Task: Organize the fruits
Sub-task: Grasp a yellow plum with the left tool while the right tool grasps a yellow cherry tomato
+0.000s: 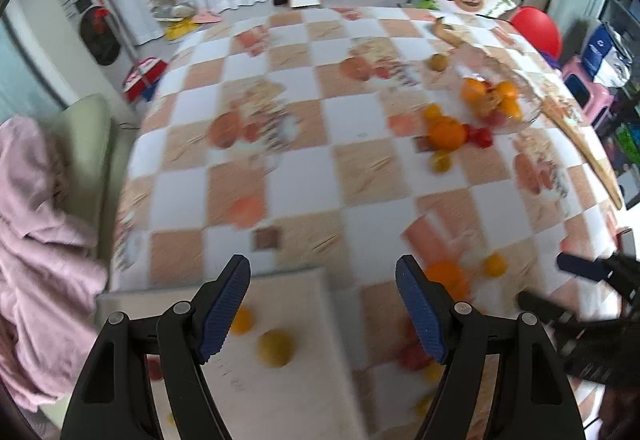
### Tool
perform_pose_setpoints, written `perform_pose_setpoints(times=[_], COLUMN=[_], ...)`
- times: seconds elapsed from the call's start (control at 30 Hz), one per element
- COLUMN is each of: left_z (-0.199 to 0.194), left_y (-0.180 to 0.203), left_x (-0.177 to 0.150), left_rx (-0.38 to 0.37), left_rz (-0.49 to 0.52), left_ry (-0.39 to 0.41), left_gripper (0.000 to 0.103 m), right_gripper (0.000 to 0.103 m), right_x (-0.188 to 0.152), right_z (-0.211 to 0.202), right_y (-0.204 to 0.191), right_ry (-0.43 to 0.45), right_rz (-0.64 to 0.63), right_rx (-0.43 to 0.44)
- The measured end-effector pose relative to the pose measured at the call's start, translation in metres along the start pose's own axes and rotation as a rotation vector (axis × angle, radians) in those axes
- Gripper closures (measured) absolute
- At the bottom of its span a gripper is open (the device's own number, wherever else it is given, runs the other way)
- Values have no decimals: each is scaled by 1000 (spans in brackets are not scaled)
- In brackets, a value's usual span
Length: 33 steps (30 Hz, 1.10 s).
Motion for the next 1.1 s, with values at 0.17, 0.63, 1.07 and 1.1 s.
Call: perform_pose_setpoints(times=[0.17,0.63,1.07,1.1], left_z=[21,77,85,85], left_y=[27,74,88,89], left_x=[21,67,70,70], left_rx=[-55,-71,-88,-98], left_rz=[5,58,83,87], left_ry=[-24,-41,-50,-50], left_gripper=[26,26,69,75], right_gripper=[29,42,80,80], right_x=[0,11,23,23], right_z=[11,26,34,33], right_y=[1,-12,-31,-30], right_ry=[10,85,93,93], right_rz=[-44,-143,-170,-160], right_rx=[-2,13,40,46])
Point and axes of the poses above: each gripper's, at about its wrist camera, not at the fingertips, and z roughly the way its jaws point, y to its right, x to its top, the point moved 5 cm from there along z, roughly the way its jaws point, and after that the axes turned 5 degrees about -y, right-handed, at the moved point
